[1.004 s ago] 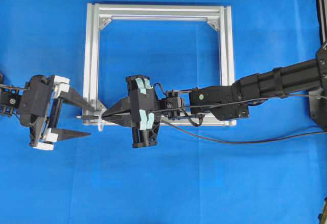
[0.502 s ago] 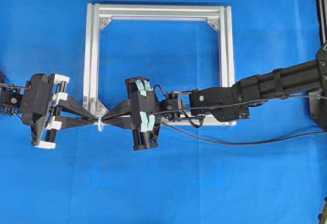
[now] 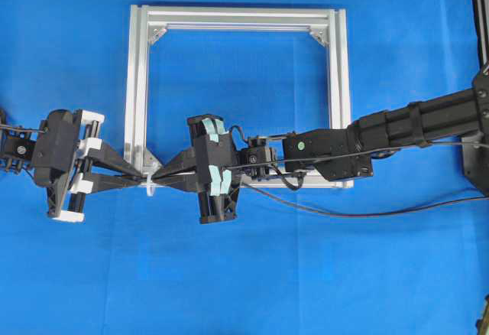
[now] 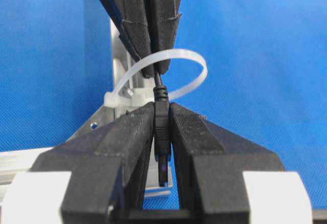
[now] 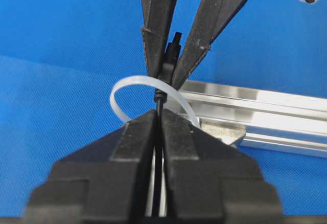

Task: Insert the wire through the string loop located on the left side.
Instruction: 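Close the left gripper on the USB plug protruding through the loop, then open the right gripper and pull the cable leftward through the loop with the left gripper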

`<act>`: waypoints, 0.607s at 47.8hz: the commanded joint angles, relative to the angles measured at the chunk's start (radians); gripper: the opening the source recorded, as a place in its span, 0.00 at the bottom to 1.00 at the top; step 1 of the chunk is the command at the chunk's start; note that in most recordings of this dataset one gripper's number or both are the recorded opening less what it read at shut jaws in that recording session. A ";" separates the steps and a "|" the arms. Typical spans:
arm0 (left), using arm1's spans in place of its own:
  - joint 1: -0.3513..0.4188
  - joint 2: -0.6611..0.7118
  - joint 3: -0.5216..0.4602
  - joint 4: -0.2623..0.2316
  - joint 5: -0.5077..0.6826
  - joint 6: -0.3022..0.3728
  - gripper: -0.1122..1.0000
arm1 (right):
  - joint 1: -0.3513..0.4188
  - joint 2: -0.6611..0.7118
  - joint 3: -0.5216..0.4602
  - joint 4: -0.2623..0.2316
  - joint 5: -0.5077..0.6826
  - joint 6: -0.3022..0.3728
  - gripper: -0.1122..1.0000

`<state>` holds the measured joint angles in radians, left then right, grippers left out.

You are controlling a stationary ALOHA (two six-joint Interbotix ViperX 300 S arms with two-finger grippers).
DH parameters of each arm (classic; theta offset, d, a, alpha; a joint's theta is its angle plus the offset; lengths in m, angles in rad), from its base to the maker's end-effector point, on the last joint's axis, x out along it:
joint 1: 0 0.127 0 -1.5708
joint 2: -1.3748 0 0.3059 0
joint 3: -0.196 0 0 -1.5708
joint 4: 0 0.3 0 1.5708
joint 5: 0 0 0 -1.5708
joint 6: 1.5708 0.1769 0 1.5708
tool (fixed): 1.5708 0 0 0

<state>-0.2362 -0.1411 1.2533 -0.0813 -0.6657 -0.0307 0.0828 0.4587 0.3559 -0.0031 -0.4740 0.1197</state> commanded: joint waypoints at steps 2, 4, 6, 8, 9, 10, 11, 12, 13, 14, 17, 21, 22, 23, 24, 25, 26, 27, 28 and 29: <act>-0.003 -0.006 -0.008 0.002 -0.003 -0.002 0.18 | -0.008 -0.021 -0.020 0.009 0.009 0.005 0.26; -0.003 -0.006 -0.008 0.002 -0.002 -0.002 0.18 | -0.008 -0.021 -0.020 0.017 0.017 0.006 0.37; -0.003 -0.006 -0.008 0.003 -0.002 -0.002 0.18 | -0.008 -0.021 -0.020 0.020 0.025 0.006 0.48; -0.003 -0.006 -0.008 0.003 -0.002 -0.002 0.18 | -0.008 -0.021 -0.020 0.020 0.031 0.006 0.59; -0.003 -0.006 -0.008 0.003 -0.002 -0.002 0.18 | -0.008 -0.021 -0.020 0.021 0.032 0.006 0.66; -0.003 -0.006 -0.008 0.003 -0.002 -0.002 0.18 | -0.009 -0.021 -0.020 0.023 0.034 0.006 0.71; -0.003 -0.006 -0.008 0.003 -0.002 -0.002 0.18 | -0.008 -0.021 -0.020 0.023 0.034 0.006 0.77; -0.003 -0.006 -0.008 0.003 -0.002 -0.002 0.18 | -0.008 -0.021 -0.021 0.023 0.034 0.006 0.82; -0.003 -0.006 -0.008 0.002 -0.002 -0.002 0.18 | -0.008 -0.023 -0.021 0.023 0.032 0.006 0.86; -0.003 -0.006 -0.008 0.003 -0.002 -0.002 0.18 | -0.009 -0.021 -0.021 0.023 0.034 0.006 0.90; -0.003 -0.006 -0.008 0.003 -0.002 -0.002 0.18 | -0.008 -0.021 -0.021 0.023 0.032 0.006 0.97; -0.003 -0.009 -0.008 0.003 -0.002 -0.002 0.18 | -0.009 -0.021 -0.021 0.025 0.034 0.006 0.96; -0.003 -0.009 -0.008 0.003 -0.002 -0.002 0.18 | -0.009 -0.021 -0.021 0.025 0.034 0.006 0.96; -0.003 -0.009 -0.008 0.003 -0.002 -0.002 0.18 | -0.009 -0.021 -0.021 0.025 0.034 0.006 0.97; -0.003 -0.011 -0.006 0.003 -0.002 -0.002 0.18 | -0.009 -0.021 -0.021 0.025 0.034 0.006 0.97; -0.003 -0.012 -0.006 0.003 -0.002 -0.002 0.18 | -0.009 -0.021 -0.023 0.025 0.032 0.006 0.97; -0.005 -0.014 -0.006 0.003 -0.002 -0.002 0.18 | -0.009 -0.021 -0.021 0.023 0.032 0.006 0.97; -0.003 -0.015 -0.005 0.003 0.000 0.000 0.18 | -0.009 -0.021 -0.023 0.023 0.032 0.006 0.97; -0.003 -0.018 -0.003 0.003 0.003 0.000 0.18 | -0.009 -0.021 -0.023 0.025 0.032 0.006 0.97; -0.003 -0.023 -0.002 0.002 0.006 0.002 0.18 | -0.009 -0.021 -0.021 0.023 0.032 0.006 0.97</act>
<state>-0.2378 -0.1427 1.2548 -0.0813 -0.6611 -0.0307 0.0767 0.4587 0.3559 0.0184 -0.4387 0.1243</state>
